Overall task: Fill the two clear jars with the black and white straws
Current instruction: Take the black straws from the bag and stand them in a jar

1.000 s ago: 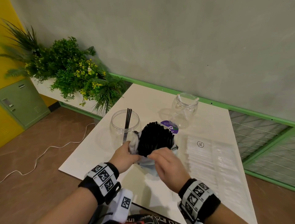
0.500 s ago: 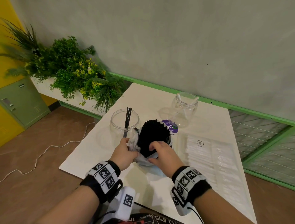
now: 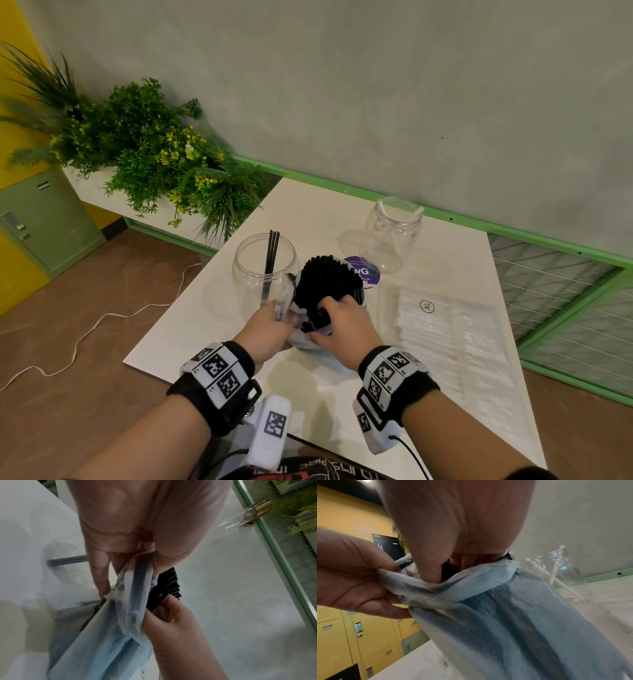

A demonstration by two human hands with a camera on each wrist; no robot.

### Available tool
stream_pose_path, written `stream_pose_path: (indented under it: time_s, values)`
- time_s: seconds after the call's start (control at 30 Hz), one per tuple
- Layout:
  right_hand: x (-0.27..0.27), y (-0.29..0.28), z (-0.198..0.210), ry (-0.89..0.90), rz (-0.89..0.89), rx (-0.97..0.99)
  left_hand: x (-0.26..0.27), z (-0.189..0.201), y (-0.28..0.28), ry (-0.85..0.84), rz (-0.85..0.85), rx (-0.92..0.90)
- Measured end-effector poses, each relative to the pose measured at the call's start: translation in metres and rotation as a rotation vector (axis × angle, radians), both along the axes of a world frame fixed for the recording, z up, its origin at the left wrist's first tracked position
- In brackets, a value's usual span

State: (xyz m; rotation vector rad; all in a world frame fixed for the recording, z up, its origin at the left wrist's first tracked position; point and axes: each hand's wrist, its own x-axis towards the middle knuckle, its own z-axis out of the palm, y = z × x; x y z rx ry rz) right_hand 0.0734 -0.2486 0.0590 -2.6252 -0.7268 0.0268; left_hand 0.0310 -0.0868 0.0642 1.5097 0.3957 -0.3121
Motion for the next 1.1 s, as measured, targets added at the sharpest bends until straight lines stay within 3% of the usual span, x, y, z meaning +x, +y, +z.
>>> stream_pose_path:
  time_s: [0.13,0.4,0.6,0.7,0.83,0.97,1.1]
  values:
    - [0.0,0.001,-0.007,-0.024,-0.004,-0.049,-0.001,0.003,-0.006,-0.07,0.097,-0.075]
    - [0.004,-0.003,-0.009,0.014,0.002,0.071,0.0,0.006,-0.003,-0.056,0.006,0.008]
    - [0.01,-0.015,-0.008,0.145,-0.07,0.33,-0.002,0.013,0.0,-0.014,-0.043,0.004]
    - [0.01,-0.019,-0.006,0.045,-0.101,0.4,-0.003,0.014,-0.004,-0.025,-0.029,0.005]
    - [0.016,-0.029,-0.003,-0.275,-0.062,0.412,-0.002,0.013,-0.004,-0.026,-0.029,0.019]
    - [0.036,-0.044,-0.001,-0.53,0.012,0.295,0.0,0.01,0.0,-0.012,-0.062,0.057]
    - [0.045,-0.053,-0.002,-0.563,0.074,0.226,-0.001,0.011,0.0,0.044,-0.086,0.132]
